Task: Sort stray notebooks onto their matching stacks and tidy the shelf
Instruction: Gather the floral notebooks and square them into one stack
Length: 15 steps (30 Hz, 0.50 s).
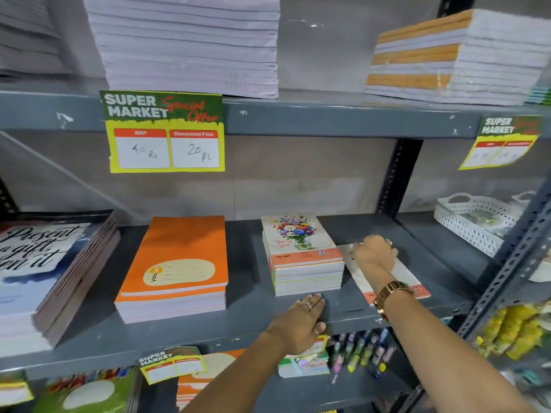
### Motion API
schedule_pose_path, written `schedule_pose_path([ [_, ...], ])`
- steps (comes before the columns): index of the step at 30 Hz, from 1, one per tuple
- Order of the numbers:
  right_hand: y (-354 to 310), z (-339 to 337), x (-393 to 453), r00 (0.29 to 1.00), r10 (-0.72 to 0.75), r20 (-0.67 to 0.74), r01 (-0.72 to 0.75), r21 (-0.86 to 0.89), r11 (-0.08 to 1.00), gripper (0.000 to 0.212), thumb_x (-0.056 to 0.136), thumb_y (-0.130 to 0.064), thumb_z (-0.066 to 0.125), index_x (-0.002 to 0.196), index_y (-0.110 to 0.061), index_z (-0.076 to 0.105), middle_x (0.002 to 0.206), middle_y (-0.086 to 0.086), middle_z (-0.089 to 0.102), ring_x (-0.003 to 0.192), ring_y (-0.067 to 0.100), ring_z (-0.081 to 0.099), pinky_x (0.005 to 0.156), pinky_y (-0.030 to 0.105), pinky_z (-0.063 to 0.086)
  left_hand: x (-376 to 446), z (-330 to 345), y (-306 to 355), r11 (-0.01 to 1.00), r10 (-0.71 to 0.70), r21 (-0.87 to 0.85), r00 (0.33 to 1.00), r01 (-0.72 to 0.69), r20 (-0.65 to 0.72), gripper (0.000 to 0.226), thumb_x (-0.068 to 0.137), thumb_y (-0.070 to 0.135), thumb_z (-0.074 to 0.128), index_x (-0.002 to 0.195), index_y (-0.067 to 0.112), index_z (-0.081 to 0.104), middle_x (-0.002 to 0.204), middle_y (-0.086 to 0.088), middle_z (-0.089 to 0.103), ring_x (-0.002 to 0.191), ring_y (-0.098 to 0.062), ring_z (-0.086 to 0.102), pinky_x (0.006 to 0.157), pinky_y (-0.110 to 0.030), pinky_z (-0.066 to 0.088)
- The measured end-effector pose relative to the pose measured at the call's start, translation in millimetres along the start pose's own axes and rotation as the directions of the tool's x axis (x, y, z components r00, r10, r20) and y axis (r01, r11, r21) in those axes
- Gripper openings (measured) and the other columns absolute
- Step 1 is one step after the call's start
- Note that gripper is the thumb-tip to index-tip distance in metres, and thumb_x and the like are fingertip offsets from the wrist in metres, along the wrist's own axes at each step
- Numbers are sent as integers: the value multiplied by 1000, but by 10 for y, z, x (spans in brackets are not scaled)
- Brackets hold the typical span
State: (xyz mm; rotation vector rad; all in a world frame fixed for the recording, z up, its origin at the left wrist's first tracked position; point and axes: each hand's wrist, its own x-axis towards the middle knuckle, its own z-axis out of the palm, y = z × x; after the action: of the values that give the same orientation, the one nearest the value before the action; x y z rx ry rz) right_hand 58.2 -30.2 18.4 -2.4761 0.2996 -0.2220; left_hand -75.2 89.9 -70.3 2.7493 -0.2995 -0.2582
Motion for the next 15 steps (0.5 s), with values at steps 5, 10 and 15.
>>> schedule_pose_path([
  [5, 511, -126, 253, 984, 116, 138, -104, -89, 991, 47, 84, -24, 57, 123, 1, 53, 133, 23, 49, 124, 39, 44, 100, 42, 42, 275, 45, 186, 999, 38, 11, 999, -39, 25, 57, 101, 25, 29, 149, 6, 3, 160, -9, -4, 148, -19, -3, 122, -31, 1],
  [10, 897, -224, 398, 915, 248, 320, -125, -360, 925, 91, 75, -49, 69, 143, -7, 26, 147, 15, 37, 134, 35, 38, 112, 49, 33, 516, 84, 314, 997, 63, 40, 998, -64, 14, 59, 101, 27, 31, 149, 9, 3, 160, -6, -4, 147, -19, -4, 121, -31, 3],
  [15, 1029, -214, 540, 935, 181, 307, -9, -488, 873, 101, 74, -51, 70, 146, -6, 16, 150, 14, 31, 137, 35, 32, 112, 55, 28, 662, 123, 385, 992, 69, 106, 997, -67, -18, 61, 100, 32, 30, 149, 7, 5, 160, -8, 1, 148, -20, -2, 122, -33, 2],
])
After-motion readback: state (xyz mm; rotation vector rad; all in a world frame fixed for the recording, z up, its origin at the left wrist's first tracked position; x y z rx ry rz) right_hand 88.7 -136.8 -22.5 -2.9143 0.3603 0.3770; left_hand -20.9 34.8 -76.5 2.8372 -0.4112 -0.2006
